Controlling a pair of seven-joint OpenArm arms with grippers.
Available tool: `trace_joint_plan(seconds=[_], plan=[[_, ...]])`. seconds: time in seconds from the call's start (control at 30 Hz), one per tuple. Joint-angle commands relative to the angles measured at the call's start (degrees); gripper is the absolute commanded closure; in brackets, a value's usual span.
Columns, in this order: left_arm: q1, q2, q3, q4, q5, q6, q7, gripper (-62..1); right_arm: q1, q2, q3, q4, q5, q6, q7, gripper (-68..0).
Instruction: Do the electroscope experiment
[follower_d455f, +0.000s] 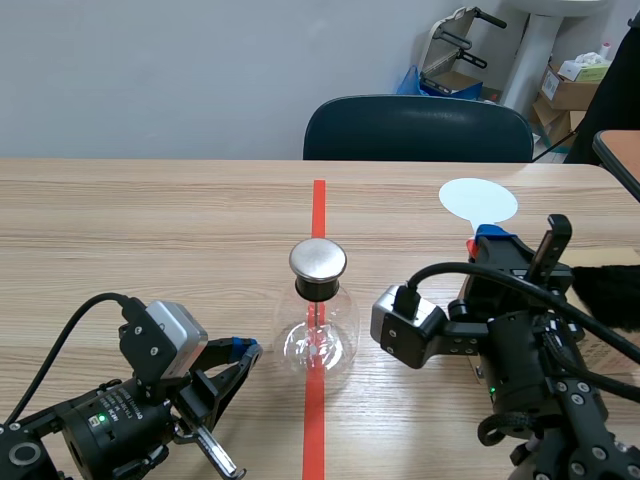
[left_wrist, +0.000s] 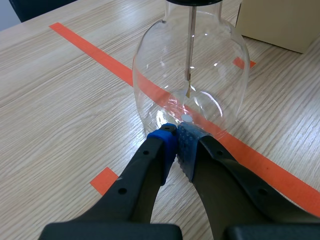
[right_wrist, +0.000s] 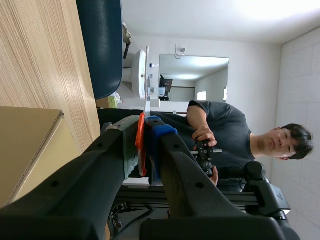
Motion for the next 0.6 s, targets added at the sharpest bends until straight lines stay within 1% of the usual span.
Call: trace_joint_plan(seconds=[0.0,0.1,0.57], plan=[[-0.3,0.3,-0.4,0.5,-0.4,0.3,-0.8,-2.7,0.7,0.9,0.1,0.8,-0.2,-0.6,-0.1,-1.9],[-0.3,0.3,-0.4,0.5,-0.4,1.6,-0.8,-2.7,0.7,0.9,0.1,0.8,-0.2,-0.6,0.0,-1.9],[-0.3,0.3,-0.4,0.5,-0.4,1.6,-0.9,-2.7,0.6,0.9,0.1,0.8,-0.2,-0.6,0.0,-1.9]])
